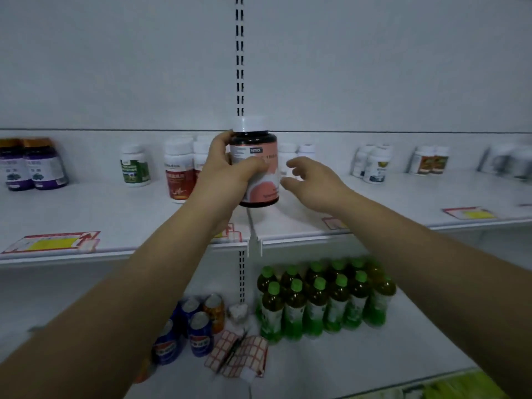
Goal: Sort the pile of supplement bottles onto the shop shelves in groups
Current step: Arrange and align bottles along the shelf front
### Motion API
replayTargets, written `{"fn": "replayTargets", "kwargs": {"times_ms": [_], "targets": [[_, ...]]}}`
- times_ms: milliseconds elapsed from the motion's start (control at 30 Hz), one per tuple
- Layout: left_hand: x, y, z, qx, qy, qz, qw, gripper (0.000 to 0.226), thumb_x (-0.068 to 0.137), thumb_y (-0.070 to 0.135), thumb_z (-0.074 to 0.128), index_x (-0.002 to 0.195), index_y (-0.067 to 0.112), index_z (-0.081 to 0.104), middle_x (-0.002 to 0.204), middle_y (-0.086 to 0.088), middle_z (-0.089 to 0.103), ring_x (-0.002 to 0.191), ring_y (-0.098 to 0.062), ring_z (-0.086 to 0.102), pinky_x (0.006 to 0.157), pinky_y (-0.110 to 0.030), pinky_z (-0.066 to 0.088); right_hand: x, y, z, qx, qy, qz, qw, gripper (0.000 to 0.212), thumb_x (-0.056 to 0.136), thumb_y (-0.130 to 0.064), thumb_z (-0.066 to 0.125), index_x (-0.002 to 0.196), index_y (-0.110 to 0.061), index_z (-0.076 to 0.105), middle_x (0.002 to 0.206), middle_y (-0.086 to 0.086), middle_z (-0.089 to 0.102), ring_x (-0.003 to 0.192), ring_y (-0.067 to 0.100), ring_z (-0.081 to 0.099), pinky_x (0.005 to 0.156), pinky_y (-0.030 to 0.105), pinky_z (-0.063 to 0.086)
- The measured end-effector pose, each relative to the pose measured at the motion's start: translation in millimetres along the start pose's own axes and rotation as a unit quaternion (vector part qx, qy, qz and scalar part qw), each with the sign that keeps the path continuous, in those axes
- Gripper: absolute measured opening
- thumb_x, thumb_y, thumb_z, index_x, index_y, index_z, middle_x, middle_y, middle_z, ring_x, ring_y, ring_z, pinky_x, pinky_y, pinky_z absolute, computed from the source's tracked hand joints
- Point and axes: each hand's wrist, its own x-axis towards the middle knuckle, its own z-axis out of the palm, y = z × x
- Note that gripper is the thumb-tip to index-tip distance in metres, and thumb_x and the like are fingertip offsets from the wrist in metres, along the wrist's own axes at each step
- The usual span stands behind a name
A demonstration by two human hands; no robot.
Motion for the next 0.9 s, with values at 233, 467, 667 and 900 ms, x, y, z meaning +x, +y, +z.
{"fn": "replayTargets", "kwargs": {"times_ms": [233, 467, 667, 900], "targets": [[2, -14, 144, -0.040, -0.111, -0.025, 0.993, 0.059, 0.081, 0.002, 0.061, 0.130, 0.028, 0.040, 0.106, -0.005, 0.063, 0.096, -0.025, 0.065, 0.084, -0.044, 0.056, -70, 92, -96, 0.209, 0.078, 0.051, 0.973, 0.042, 0.094, -0.016, 0.052, 0.134, -0.029, 0.047, 0.126, -0.002, 0.058, 0.113, 0.014, 0.056, 0.101, 0.038, 0.046], [-34, -25, 349, -0.146, -0.217, -0.048, 0.964, 0.038, 0.087, -0.002, 0.044, 0.114, 0.023, 0.050, 0.096, -0.006, 0.063, 0.081, -0.022, 0.063, 0.077, -0.041, 0.054, -148, 211, -216, 0.263, 0.173, 0.056, 0.948, 0.036, 0.091, -0.015, 0.055, 0.124, -0.029, 0.050, 0.104, -0.005, 0.065, 0.101, 0.014, 0.063, 0.096, 0.038, 0.049], [-84, -33, 538, -0.189, -0.304, -0.060, 0.932, 0.031, 0.088, -0.001, 0.042, 0.112, 0.016, 0.052, 0.086, -0.001, 0.065, 0.073, -0.013, 0.064, 0.070, -0.030, 0.053, -233, 322, -327, 0.196, 0.232, 0.097, 0.948, 0.044, 0.087, -0.032, 0.063, 0.128, -0.033, 0.047, 0.111, -0.006, 0.065, 0.097, 0.004, 0.064, 0.091, 0.034, 0.050], [-123, -53, 715, -0.214, -0.388, -0.086, 0.892, 0.034, 0.089, 0.000, 0.043, 0.118, 0.019, 0.049, 0.095, -0.005, 0.064, 0.080, -0.018, 0.063, 0.076, -0.036, 0.053, -295, 441, -425, 0.146, 0.306, 0.172, 0.925, 0.045, 0.086, -0.039, 0.064, 0.126, -0.036, 0.043, 0.111, -0.011, 0.061, 0.103, 0.009, 0.062, 0.093, 0.042, 0.052]]}}
